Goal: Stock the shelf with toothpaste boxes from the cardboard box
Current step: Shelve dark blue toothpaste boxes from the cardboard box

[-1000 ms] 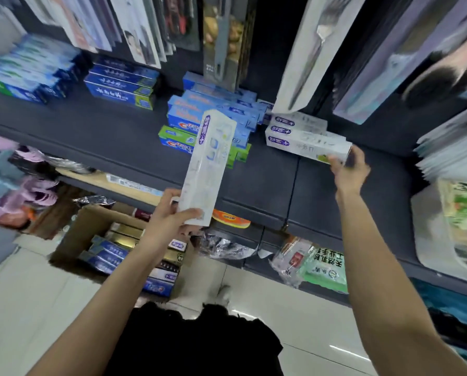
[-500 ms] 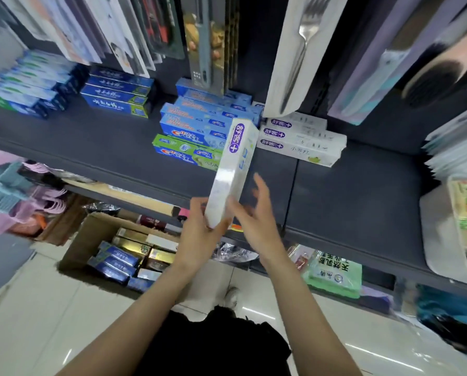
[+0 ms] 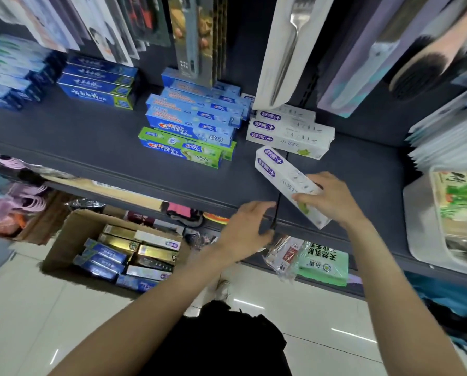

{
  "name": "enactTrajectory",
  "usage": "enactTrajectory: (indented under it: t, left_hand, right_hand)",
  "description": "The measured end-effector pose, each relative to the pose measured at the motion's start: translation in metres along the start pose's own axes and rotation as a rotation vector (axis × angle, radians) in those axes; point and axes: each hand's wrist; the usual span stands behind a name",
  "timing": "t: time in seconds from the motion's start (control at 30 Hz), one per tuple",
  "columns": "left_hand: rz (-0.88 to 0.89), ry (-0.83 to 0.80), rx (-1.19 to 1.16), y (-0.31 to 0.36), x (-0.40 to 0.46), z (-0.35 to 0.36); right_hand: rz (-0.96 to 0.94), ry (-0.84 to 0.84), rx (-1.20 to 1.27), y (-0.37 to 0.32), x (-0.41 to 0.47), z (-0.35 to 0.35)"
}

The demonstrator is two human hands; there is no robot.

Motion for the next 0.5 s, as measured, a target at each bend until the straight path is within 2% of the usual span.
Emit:
enactTrajectory:
  t: [0.07,0.13,0.23,0.4,0.5]
  left_hand:
    - [-0.036,0.057,0.256,-0.021,0.007,-0.011]
    - [-0.1,0.053,0.491,-0.042,0.01,-0.023]
    - [-0.161,-0.008,0.639,-0.061,0.009,-0.035]
    - [-0.139,-0.036,0.612,-0.069,0.011,-0.041]
    - [-0.085,0.071,0.376,-0.075,0.007,-0.046]
  right_hand:
    - [-0.106,-0.009,-0.18,0.005,0.02,-0.006]
    - [-0.178,0.025,-0.235,0.005,0.044,-0.007]
    - [-0.181,0.197,-0.329,0.009,0.084,-0.006]
    - [-0.094,0.353,-0.428,0.012,0.11,0.012]
    - [-0.179,0.479,-0.408,0.003,0.082,0.034]
Point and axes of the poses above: each hand's wrist, its own x-axis towards the middle knuckle, its own z-axis out of the palm, y = z × x, and after that the axes turned 7 degrees about -x, right-handed
